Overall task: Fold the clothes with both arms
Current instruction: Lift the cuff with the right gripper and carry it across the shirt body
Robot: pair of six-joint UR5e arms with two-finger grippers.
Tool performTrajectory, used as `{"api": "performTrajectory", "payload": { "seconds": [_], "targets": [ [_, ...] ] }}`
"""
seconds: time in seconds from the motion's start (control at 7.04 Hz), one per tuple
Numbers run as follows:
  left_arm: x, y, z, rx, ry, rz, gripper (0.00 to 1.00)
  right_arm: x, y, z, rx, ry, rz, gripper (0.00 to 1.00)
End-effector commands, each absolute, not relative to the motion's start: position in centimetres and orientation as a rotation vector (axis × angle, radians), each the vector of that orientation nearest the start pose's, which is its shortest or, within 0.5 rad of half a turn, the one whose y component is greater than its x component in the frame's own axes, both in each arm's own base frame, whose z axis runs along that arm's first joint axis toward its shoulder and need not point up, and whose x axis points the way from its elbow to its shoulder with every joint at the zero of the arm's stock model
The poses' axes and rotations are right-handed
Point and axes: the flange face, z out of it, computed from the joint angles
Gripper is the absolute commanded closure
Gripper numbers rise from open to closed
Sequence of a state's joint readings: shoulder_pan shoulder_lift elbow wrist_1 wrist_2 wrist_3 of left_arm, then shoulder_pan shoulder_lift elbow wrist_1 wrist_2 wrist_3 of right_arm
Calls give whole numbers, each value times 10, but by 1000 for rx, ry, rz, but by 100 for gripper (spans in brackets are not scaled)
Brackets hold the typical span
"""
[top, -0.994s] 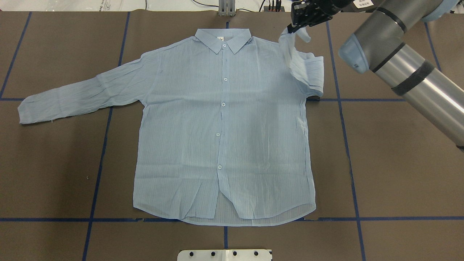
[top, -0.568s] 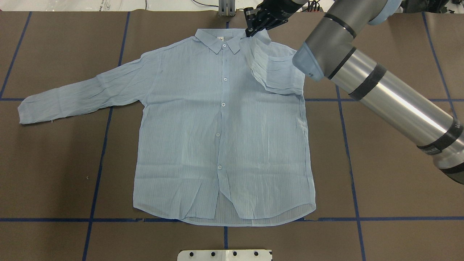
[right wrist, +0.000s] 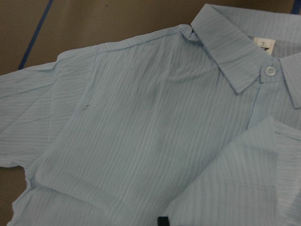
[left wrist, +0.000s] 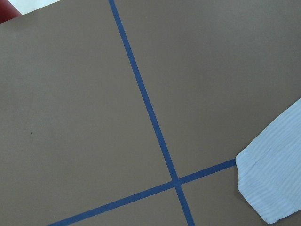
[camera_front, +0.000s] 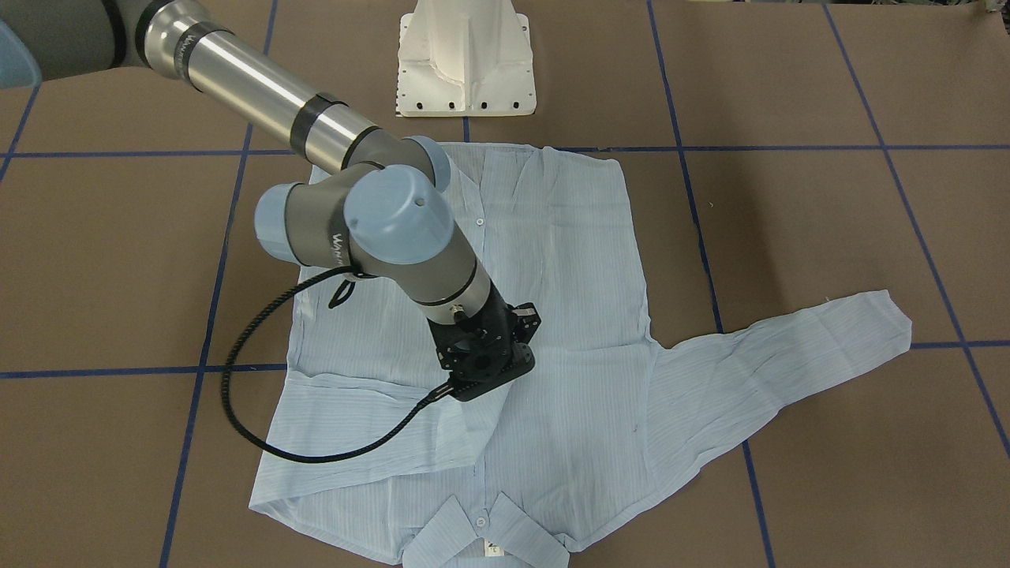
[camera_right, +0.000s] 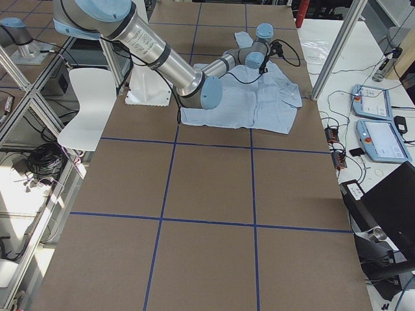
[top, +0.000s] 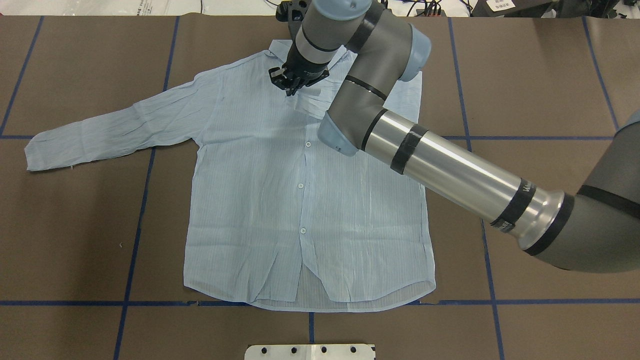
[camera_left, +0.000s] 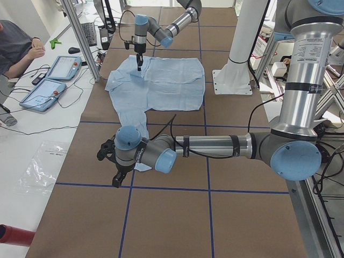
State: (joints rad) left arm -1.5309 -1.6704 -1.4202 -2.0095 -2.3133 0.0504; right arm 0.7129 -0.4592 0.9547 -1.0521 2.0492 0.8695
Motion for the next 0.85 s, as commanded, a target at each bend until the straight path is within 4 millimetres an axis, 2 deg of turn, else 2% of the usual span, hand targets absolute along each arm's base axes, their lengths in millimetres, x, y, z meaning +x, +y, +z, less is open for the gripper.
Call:
{"api": "performTrajectory", "payload": {
  "seconds": [0.0,0.14,0.43,0.57,0.71],
  "targets": [
    [-44,-557,636,372,732,227,0,-660,-580,96,406,-975,-250,5],
    [-44,-560,640,367,733,225,0,-678,-562,95,457,-962,-247,0],
    [-43,-564,639,357,738,200,0,-680,-560,95,461,-959,-244,0],
    [-40,-569,630,353,751,140,0,-679,-561,96,452,-955,-233,0],
    [-14,-571,625,346,780,99,0,-673,-564,95,431,-939,-214,0]
  ]
}}
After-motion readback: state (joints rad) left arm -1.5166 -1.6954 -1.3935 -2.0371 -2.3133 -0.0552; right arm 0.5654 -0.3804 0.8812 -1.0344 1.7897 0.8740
